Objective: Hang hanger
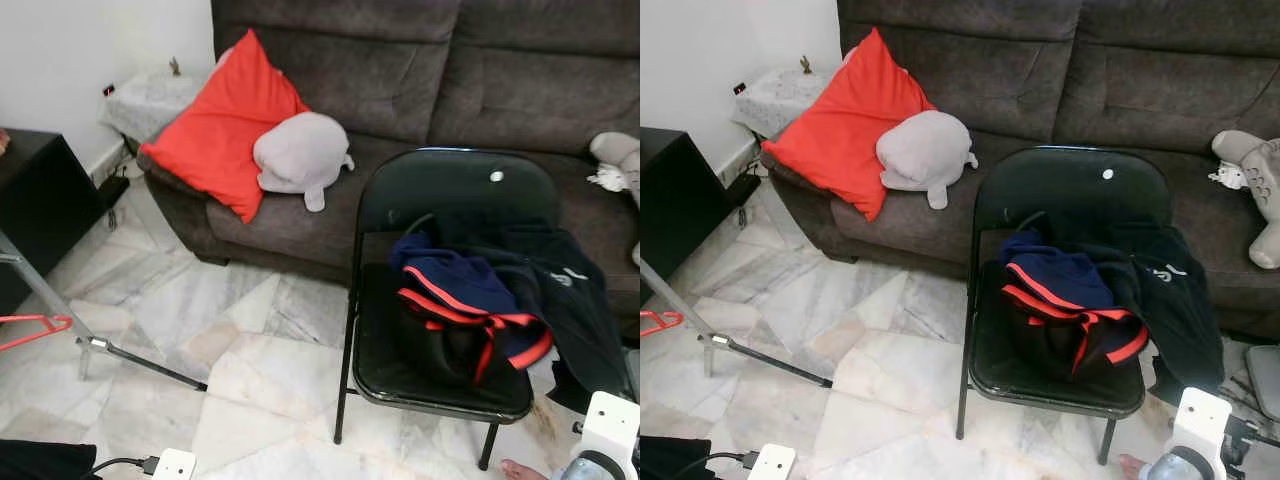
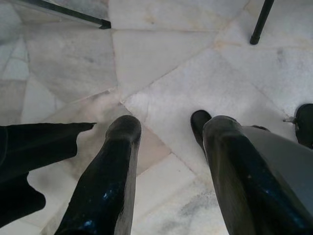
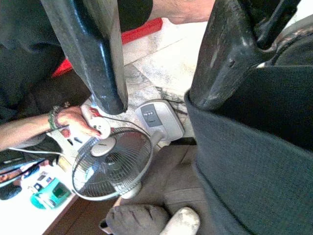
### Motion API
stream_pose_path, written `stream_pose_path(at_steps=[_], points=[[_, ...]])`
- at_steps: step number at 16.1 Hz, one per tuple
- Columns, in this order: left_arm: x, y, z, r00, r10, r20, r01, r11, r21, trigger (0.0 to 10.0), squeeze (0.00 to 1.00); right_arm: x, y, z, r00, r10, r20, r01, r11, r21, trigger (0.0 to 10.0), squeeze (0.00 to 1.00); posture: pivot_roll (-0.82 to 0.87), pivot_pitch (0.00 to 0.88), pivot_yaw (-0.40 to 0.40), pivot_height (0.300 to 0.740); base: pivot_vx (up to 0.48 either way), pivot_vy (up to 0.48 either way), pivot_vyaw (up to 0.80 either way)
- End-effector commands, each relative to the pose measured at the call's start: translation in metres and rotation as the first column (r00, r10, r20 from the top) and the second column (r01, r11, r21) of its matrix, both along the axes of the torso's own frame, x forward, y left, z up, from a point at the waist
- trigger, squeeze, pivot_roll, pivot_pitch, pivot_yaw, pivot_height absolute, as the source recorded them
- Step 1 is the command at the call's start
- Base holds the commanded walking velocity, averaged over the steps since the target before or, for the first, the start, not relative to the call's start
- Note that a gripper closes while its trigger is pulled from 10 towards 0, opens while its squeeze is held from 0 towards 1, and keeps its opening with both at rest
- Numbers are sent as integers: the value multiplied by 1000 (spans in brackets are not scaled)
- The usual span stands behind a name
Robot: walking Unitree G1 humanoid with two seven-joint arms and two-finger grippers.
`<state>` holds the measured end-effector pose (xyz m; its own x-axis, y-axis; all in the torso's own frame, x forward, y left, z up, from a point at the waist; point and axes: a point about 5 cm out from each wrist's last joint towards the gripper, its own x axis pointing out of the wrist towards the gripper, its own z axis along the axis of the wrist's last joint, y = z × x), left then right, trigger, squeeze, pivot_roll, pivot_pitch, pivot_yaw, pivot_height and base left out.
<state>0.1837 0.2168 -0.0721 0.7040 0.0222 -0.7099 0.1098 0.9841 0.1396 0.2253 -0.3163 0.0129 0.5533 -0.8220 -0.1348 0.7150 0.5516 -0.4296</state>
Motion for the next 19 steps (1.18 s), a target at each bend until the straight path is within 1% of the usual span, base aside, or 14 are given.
stream_pose_path(at_steps=[1, 5, 7, 10, 11, 14, 19], points=[[-12, 7, -5, 999, 16, -45, -15, 1000, 14, 10000, 0, -3, -3, -1, 1000, -23, 4, 23, 1000, 15, 10000, 0, -40, 147, 39, 721, 0, 0, 0], [-16, 10, -7, 997, 28, -69, -27, 999, 17, 10000, 0, -4, -7, 1, 999, -35, 5, 35, 999, 20, 10000, 0, -39, 151, 40, 721, 0, 0, 0], [-17, 10, -7, 997, 29, -73, -28, 999, 17, 10000, 0, -2, -6, 0, 1000, -15, -1, 15, 999, 37, 10000, 0, -41, 153, 38, 721, 0, 0, 0], [-18, 11, -8, 997, 29, -76, -27, 999, 19, 10000, 0, 3, -1, 0, 1000, 28, 12, -29, 998, 59, 10000, 0, -40, 155, 39, 721, 0, 0, 0], [-18, 10, -8, 997, 27, -77, -25, 999, 21, 10000, 0, 7, 4, 1, 997, 73, 18, -74, 995, 62, 10000, 0, -40, 158, 39, 721, 0, 0, 0], [-17, 9, -8, 997, 24, -77, -22, 999, 26, 10000, 0, 13, 9, 4, 992, 119, 27, -121, 992, 47, 10000, 0, -38, 160, 37, 721, 0, 0, 0], [-16, 6, -8, 997, 20, -70, -18, 1000, 25, 10000, 0, 10, 6, 2, 994, 104, 17, -105, 993, 55, 10000, 0, -39, 162, 36, 721, 0, 0, 0]])
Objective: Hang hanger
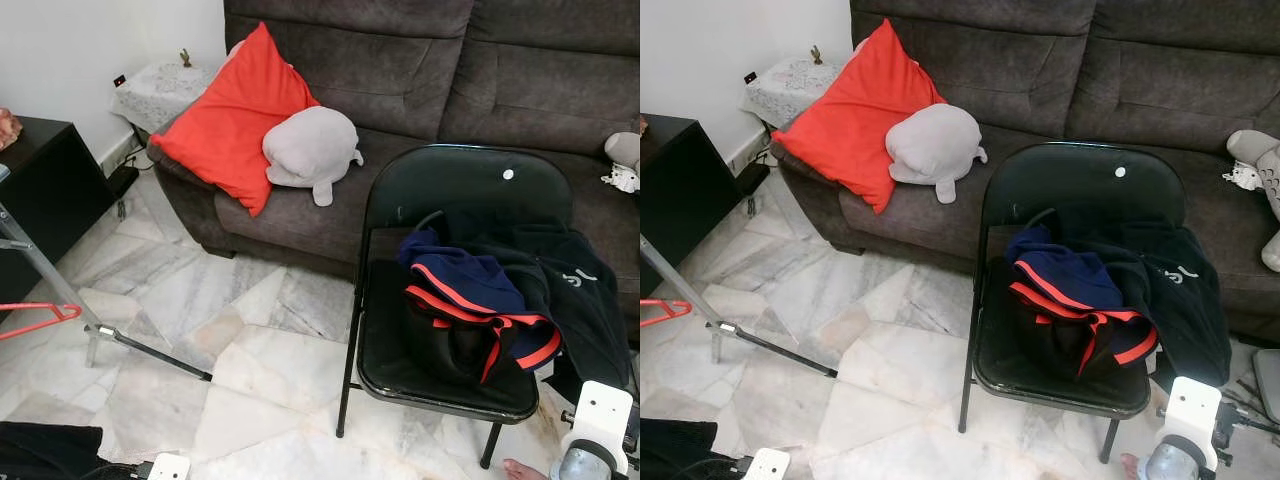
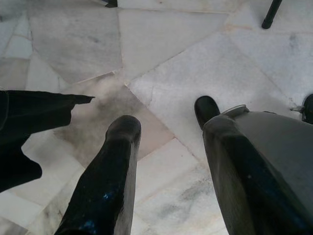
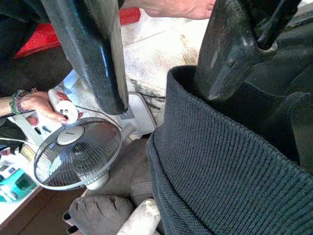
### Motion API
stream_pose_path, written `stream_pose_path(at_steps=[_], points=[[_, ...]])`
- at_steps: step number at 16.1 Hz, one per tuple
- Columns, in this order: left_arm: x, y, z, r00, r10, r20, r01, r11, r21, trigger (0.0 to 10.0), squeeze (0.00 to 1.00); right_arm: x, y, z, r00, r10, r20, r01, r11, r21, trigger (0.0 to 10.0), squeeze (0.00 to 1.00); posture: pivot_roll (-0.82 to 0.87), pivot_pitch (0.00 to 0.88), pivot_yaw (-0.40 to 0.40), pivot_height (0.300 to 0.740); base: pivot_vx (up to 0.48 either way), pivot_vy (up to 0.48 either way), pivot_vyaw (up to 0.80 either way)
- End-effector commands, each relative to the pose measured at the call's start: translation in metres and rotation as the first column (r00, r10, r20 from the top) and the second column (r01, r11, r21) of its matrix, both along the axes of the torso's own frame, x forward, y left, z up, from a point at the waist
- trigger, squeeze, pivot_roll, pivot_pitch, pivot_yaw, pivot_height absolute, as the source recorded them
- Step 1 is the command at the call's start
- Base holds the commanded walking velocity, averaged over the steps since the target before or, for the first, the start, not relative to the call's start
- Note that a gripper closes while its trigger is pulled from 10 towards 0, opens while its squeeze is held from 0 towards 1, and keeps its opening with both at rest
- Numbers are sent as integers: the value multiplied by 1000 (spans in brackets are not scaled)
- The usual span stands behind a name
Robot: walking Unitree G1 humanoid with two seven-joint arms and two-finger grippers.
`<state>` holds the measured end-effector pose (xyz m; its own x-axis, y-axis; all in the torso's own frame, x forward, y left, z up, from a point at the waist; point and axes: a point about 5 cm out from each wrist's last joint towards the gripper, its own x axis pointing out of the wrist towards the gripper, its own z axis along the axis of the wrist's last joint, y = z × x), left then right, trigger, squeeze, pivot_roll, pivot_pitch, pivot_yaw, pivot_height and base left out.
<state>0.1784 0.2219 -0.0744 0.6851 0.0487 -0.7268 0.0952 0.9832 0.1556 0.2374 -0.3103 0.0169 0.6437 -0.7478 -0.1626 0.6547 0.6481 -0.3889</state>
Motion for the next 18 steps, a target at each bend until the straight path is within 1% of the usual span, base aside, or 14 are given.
stream_pose_path(at_steps=[1, 4, 8, 13, 15, 16, 18], points=[[-11, 0, -6, 999, 0, -43, 1, 1000, 5, 10000, 0, -2, -1, -2, 1000, -13, -8, 13, 1000, 9, 10000, 0, -39, 163, 35, 721, 0, 0, 0], [-10, 0, -5, 999, -7, -35, 7, 1000, 3, 10000, 0, -3, -2, -2, 1000, -14, -13, 14, 1000, 10, 10000, 0, -39, 164, 35, 721, 0, 0, -698], [-14, 7, -5, 999, -1, -47, 2, 1000, 10, 10000, 0, -2, 0, -2, 1000, -9, -14, 9, 1000, 12, 10000, 0, -36, 165, 35, 721, 0, 0, -709], [-14, 6, -6, 998, -3, -57, 4, 1000, 11, 10000, 0, 0, 3, -3, 1000, 13, -23, -13, 1000, 6, 10000, 0, -37, 166, 36, 721, 0, 0, 0], [-14, 3, -7, 998, -5, -60, 6, 1000, 9, 10000, 0, 0, 13, -10, 998, 48, -39, -46, 998, 39, 10000, 0, -39, 163, 35, 721, 0, 0, 0], [-14, 2, -7, 998, -3, -62, 3, 1000, 7, 10000, 0, 0, 23, -14, 996, 78, -33, -76, 995, 67, 10000, 0, -37, 161, 33, 721, 0, 0, 0], [-16, 3, -8, 998, 8, -69, -8, 1000, 3, 10000, 0, 2, 47, -14, 986, 165, 14, -166, 982, 86, 10000, 0, -37, 157, 27, 721, 0, 0, 0]])
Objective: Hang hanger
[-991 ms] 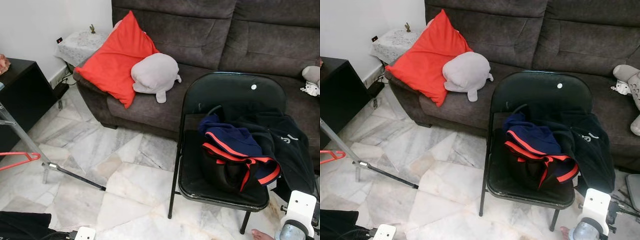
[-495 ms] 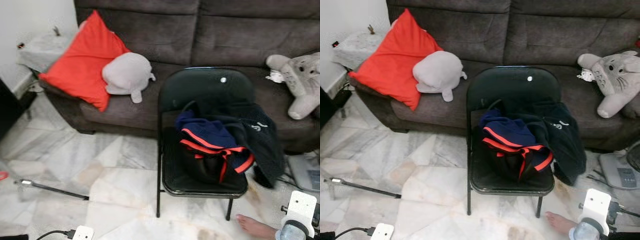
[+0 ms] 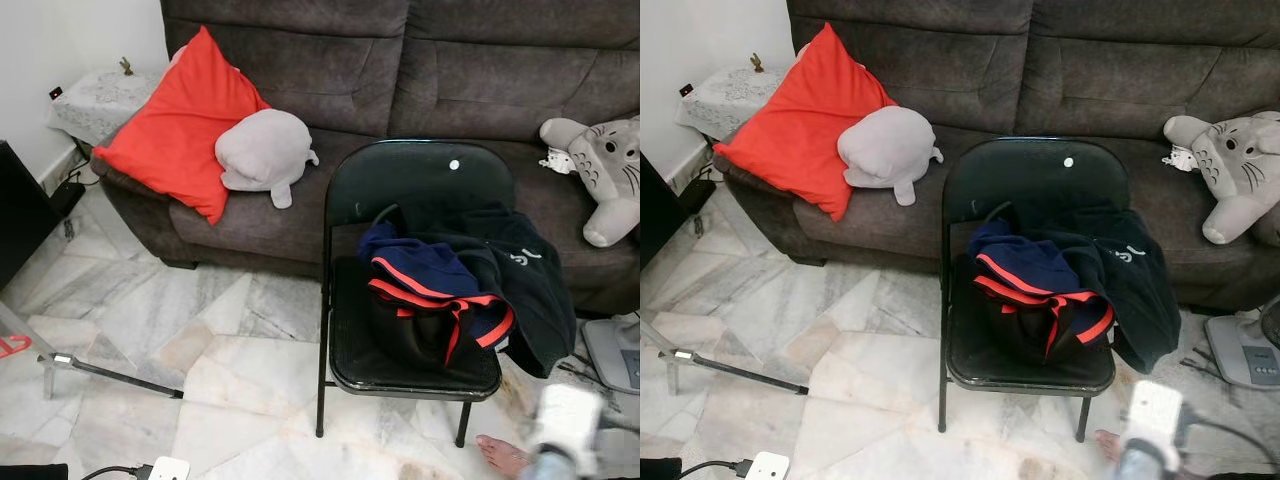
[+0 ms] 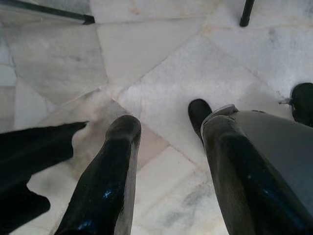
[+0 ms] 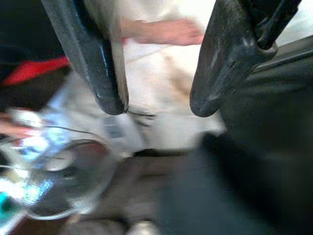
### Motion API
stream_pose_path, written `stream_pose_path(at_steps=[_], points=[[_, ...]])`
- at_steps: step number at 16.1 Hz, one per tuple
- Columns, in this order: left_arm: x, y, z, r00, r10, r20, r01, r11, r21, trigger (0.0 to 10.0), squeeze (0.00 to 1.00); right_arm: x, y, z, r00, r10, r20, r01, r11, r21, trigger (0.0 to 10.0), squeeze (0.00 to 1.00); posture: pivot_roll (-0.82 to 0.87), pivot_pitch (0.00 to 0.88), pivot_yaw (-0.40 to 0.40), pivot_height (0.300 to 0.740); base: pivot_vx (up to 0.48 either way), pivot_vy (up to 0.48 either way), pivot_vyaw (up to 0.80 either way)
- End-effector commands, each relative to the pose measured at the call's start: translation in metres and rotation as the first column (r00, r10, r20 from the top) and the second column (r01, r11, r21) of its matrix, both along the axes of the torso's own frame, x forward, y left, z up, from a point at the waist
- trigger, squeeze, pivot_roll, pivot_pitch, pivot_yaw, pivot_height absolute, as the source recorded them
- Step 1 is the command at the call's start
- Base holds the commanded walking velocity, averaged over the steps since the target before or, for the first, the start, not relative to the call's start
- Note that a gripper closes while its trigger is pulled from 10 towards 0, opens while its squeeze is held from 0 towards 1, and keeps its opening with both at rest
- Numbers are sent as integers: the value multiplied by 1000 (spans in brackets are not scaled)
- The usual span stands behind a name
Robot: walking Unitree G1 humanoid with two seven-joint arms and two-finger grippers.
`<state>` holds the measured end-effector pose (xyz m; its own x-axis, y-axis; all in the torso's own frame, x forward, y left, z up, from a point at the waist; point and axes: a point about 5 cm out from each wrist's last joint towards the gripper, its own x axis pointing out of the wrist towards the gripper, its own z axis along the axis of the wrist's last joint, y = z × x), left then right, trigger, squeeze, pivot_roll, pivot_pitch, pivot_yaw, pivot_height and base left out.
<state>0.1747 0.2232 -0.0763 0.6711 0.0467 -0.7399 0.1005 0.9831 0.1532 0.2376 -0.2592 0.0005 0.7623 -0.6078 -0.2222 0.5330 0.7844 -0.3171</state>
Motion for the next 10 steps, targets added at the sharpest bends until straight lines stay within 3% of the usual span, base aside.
stream_pose_path(at_steps=[1, 2, 4, 6, 10], points=[[-15, 2, -7, 998, 19, -59, -19, 1000, 5, 10000, 0, 1, 15, 6, 994, 97, 41, -96, 995, -16, 10000, 0, -41, 155, 26, 721, 0, 0, 0], [-17, 3, -8, 997, 24, -70, -24, 1000, 9, 10000, 0, -3, 29, 8, 984, 176, 39, -174, 983, -51, 10000, 0, -50, 153, 28, 721, 0, 0, 0], [-23, 3, -11, 995, 25, -96, -24, 1000, 6, 10000, 0, -16, 47, -28, 969, 221, -111, -201, 966, 164, 10000, 0, -57, 142, 29, 721, 0, 0, 0], [-27, 3, -12, 993, 37, -109, -38, 999, -3, 10000, 0, -31, 54, -59, 947, 183, -265, -73, 924, 376, 10000, 0, -60, 126, 22, 721, 0, 0, 0], [-35, -3, -18, 987, 70, -141, -72, 997, -5, 10000, 0, -54, 48, -76, 888, 232, -397, -64, 917, 393, 10000, 0, -34, 98, 21, 721, 0, 0, 0]])
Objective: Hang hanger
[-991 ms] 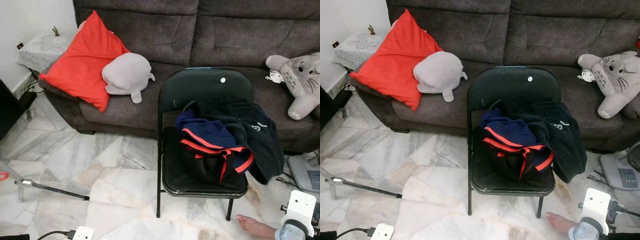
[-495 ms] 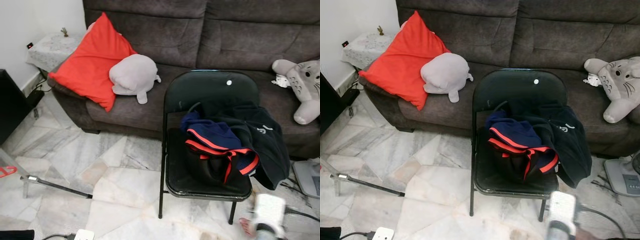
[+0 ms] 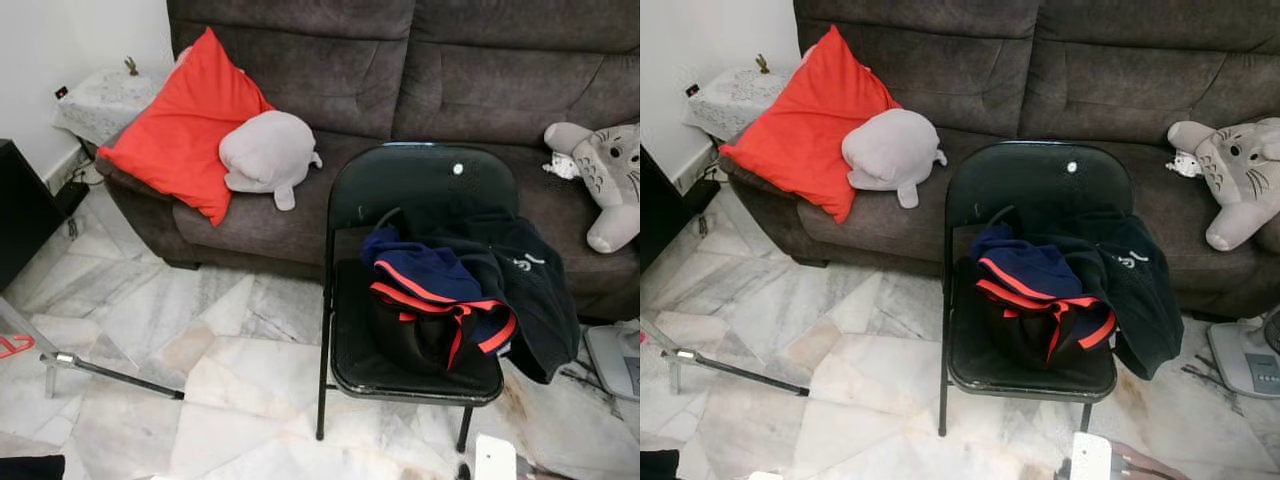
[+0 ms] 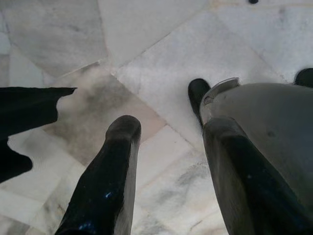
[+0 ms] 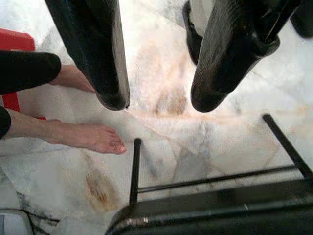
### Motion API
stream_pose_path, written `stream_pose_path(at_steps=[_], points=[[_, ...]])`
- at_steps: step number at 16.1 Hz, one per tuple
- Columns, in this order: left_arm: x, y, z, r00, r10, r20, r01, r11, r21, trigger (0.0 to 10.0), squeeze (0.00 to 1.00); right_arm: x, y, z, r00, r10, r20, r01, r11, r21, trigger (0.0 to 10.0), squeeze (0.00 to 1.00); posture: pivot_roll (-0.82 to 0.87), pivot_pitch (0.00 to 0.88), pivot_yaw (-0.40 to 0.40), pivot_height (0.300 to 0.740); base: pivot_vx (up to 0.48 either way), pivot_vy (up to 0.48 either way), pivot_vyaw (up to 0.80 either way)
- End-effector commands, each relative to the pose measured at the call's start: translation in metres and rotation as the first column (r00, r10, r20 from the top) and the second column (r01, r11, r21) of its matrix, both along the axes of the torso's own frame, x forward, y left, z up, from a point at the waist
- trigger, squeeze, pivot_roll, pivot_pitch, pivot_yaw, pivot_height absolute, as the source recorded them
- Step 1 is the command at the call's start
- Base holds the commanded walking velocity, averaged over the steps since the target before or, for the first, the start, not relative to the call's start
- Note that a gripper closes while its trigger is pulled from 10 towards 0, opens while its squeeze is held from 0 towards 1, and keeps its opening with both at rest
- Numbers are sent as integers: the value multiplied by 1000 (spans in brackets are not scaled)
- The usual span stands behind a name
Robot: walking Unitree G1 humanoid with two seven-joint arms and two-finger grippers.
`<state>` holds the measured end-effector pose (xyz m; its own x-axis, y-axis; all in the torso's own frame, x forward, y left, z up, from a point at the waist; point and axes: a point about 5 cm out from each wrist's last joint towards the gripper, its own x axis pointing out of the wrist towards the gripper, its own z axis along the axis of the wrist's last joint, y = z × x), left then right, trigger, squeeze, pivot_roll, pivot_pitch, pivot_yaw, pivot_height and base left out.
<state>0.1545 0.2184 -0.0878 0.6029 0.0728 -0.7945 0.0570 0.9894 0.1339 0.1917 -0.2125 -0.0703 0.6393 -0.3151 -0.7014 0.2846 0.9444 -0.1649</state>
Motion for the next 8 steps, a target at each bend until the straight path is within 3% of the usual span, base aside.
stream_pose_path(at_steps=[1, 5, 8], points=[[-15, 0, -6, 998, 25, -56, -25, 1000, -3, 10000, 0, -10, -1, -6, 999, -8, -35, 9, 1000, 20, 10000, 0, -37, 95, 22, 721, 0, 0, 0], [-18, -6, -9, 997, 17, -69, -17, 1000, -3, 10000, 0, -25, -7, -12, 998, 10, -55, -9, 1000, 29, 10000, 0, -48, 84, 28, 721, 63, 0, 0], [-19, -35, -14, 997, -6, -75, 4, 1000, -22, 10000, 0, -32, -9, -14, 998, -9, -58, 11, 999, 32, 10000, 0, -48, 93, 27, 721, 304, 0, 0]])
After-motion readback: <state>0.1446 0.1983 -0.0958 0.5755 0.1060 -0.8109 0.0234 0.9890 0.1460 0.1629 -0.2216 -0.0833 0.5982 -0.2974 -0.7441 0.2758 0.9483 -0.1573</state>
